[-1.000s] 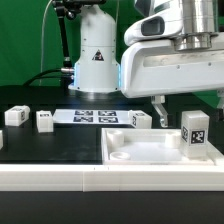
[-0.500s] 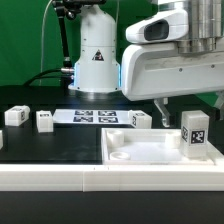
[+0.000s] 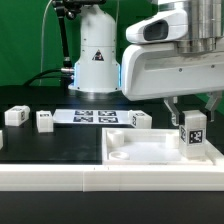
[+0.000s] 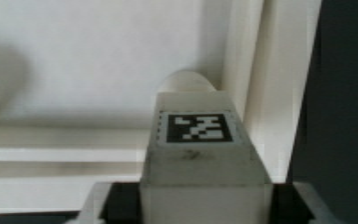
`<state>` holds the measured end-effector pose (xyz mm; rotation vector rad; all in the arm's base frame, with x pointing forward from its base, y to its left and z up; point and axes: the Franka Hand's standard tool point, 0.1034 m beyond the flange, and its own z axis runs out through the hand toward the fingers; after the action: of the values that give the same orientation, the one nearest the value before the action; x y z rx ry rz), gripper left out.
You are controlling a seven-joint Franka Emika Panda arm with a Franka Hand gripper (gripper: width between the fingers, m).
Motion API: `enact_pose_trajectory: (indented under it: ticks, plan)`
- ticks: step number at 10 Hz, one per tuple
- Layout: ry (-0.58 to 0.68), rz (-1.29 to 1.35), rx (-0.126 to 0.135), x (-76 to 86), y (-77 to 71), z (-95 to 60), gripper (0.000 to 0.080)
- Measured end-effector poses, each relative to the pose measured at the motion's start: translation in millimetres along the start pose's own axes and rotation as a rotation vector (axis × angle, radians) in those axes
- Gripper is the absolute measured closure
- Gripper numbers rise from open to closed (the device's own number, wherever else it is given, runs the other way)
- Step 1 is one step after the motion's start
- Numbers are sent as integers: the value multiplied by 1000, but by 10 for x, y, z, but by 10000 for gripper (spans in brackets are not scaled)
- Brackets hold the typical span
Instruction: Assemble one leg
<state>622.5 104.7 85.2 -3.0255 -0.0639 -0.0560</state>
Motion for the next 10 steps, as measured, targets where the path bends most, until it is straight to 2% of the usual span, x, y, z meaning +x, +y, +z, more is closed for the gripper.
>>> enact_pose_trajectory:
  ticks: [3, 7, 10]
  plan:
    - [23, 311, -1, -28, -92, 17, 509]
    - [62, 864, -18, -23, -112, 30, 509]
    - [78, 1144, -26, -27, -133, 36, 509]
